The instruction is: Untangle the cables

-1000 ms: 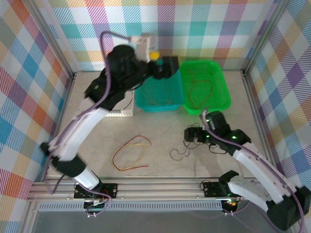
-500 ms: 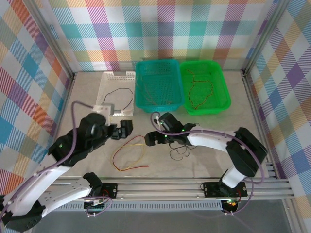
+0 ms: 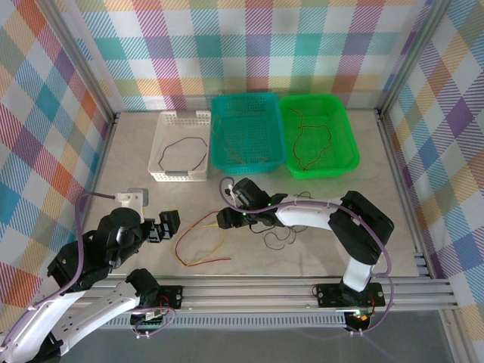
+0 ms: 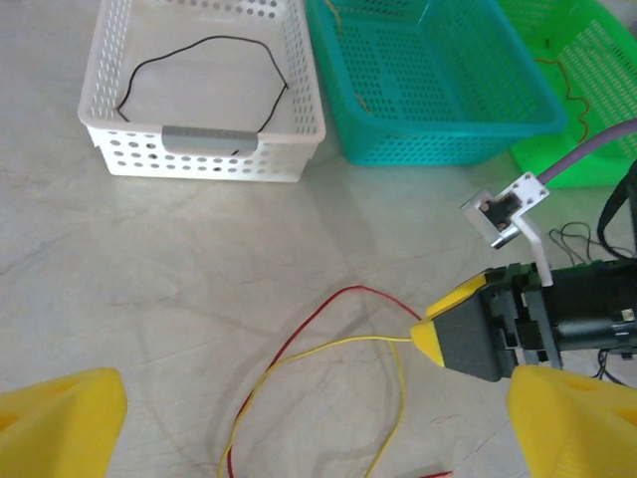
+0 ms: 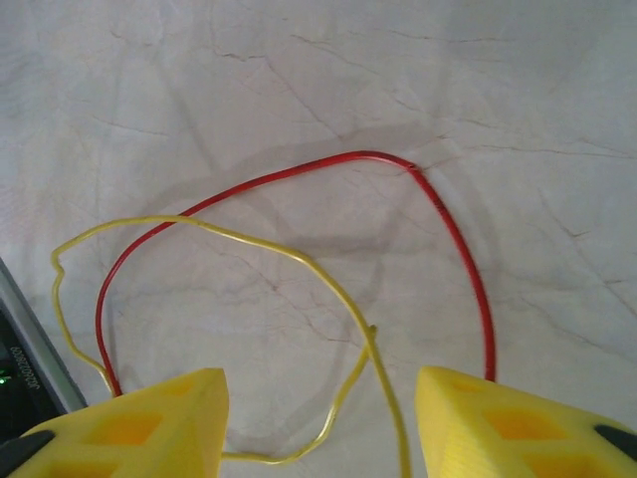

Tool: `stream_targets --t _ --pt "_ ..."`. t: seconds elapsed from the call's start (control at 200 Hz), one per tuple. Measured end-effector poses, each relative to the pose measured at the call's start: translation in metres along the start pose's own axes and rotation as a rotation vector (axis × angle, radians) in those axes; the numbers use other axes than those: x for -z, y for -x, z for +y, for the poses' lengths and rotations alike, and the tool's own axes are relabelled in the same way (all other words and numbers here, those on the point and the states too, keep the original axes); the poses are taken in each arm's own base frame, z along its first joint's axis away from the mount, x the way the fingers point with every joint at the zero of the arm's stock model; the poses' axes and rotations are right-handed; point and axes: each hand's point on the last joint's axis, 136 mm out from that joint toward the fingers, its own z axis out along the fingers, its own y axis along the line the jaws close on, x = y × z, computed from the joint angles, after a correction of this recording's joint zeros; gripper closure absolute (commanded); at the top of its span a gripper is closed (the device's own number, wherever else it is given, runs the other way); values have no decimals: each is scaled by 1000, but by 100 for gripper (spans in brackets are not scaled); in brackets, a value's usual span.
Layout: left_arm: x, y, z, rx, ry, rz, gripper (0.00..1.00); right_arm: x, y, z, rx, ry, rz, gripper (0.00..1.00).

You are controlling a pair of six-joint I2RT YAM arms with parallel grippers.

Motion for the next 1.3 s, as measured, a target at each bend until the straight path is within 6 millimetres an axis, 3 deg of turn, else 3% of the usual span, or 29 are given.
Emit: stream_targets --t 0.245,0.86,1.01,1.135,1.3 --pt "2 -1 3 -2 8 0 3 1 -19 -8 8 -92 62 46" --pt "0 -3 3 -4 11 4 3 2 -23 -12 21 -137 69 72" --pt "0 -3 3 -5 12 5 3 3 -21 -10 24 -136 65 84" --pt "0 -3 3 -6 12 6 3 3 -21 -13 33 -149 63 100" --pt "-2 -4 3 -9 16 12 3 9 -20 -15 44 -172 57 100"
